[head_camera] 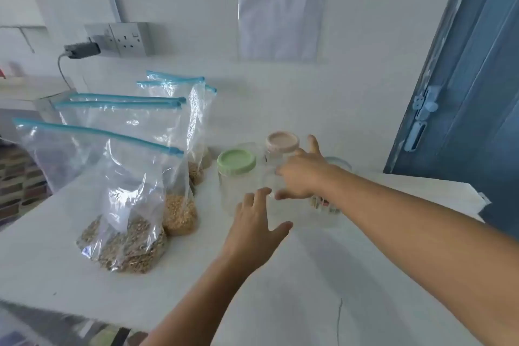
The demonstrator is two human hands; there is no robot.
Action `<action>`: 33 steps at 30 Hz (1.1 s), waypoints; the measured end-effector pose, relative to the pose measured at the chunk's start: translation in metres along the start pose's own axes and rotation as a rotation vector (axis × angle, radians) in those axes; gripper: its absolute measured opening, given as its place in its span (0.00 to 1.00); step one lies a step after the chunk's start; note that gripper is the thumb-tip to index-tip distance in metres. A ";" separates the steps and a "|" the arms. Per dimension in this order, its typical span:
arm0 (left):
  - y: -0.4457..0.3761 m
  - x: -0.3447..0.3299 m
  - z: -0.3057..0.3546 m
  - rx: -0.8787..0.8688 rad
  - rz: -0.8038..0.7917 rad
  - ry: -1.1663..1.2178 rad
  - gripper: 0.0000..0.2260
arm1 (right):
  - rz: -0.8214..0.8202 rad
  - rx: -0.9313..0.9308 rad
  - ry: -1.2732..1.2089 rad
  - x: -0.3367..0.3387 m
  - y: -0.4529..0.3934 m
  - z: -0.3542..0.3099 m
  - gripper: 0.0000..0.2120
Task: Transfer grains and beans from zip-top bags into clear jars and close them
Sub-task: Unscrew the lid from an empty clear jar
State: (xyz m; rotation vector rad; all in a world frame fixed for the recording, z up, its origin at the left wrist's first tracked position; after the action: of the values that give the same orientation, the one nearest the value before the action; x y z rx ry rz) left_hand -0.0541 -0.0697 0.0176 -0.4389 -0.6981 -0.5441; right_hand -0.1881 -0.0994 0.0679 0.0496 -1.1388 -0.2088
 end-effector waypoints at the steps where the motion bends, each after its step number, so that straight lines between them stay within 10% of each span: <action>1: -0.002 -0.004 -0.006 0.027 -0.034 0.033 0.36 | -0.035 -0.010 0.039 -0.001 0.000 -0.001 0.31; 19: -0.004 -0.031 -0.057 0.130 -0.045 0.409 0.60 | -0.036 0.182 -0.066 -0.016 0.032 -0.017 0.32; 33: -0.016 -0.037 -0.056 0.064 -0.141 0.497 0.57 | -0.022 0.068 -0.185 -0.017 0.042 -0.017 0.46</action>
State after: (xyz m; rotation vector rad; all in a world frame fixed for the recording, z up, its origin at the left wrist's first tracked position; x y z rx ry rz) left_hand -0.0601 -0.1007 -0.0436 -0.1810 -0.2679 -0.7293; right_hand -0.1739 -0.0559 0.0522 0.1046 -1.3303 -0.1974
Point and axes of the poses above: each hand's wrist, its own y-axis away from the middle knuckle, its own x-axis out of the back of the hand, z = x × y, the point moved 9 cm from there along -y, towards the middle knuckle, and after that the axes turned 6 degrees about y, right-handed, at the moved point
